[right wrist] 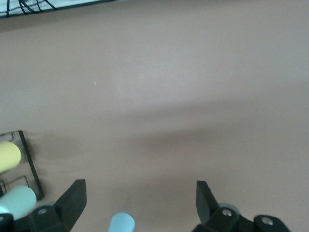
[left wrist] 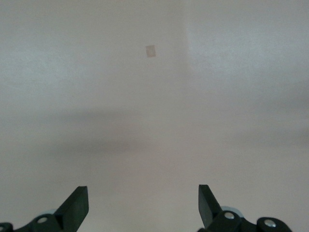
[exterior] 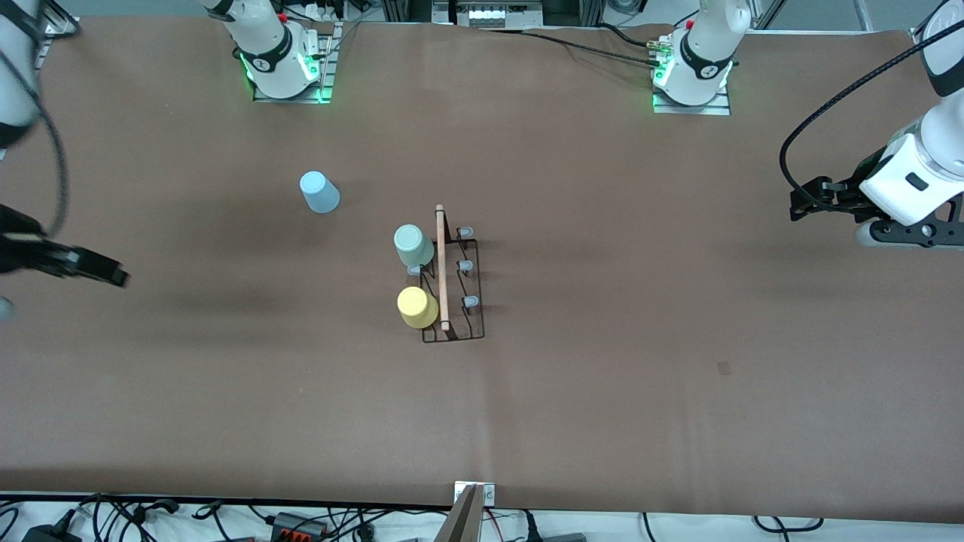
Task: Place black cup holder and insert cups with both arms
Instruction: 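Open the right gripper and withdraw it from the rack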
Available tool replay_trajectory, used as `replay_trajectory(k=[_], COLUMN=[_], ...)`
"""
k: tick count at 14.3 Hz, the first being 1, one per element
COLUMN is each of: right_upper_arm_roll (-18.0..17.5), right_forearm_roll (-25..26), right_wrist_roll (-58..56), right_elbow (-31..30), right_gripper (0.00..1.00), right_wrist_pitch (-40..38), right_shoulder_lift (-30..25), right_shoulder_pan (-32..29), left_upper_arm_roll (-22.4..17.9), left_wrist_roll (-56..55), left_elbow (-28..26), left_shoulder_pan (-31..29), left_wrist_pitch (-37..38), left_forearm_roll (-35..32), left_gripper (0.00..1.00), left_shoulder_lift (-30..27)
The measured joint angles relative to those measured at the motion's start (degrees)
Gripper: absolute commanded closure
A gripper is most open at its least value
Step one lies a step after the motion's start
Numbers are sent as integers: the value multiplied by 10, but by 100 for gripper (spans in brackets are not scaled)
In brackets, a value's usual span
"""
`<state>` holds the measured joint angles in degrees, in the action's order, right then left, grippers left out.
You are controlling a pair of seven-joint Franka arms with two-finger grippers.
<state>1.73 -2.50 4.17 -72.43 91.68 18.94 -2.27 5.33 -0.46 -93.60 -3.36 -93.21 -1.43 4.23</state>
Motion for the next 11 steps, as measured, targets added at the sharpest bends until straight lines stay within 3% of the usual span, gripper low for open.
replay_trajectory(k=[7, 11], right_upper_arm_roll=[-9, -10], right_forearm_roll=[6, 8], right_wrist_roll=[-29, -30], right_elbow=[-61, -164], right_gripper=[0, 0], right_wrist_pitch=[-7, 37], right_shoulder_lift=[-48, -113], right_shoulder_pan=[-12, -12], left_upper_arm_roll=[0, 0], left_wrist_roll=[0, 0], left_elbow=[0, 0], left_shoulder_pan=[0, 0], left_wrist_pitch=[0, 0], left_forearm_roll=[0, 0], left_gripper=[0, 0], left_shoulder_lift=[0, 0])
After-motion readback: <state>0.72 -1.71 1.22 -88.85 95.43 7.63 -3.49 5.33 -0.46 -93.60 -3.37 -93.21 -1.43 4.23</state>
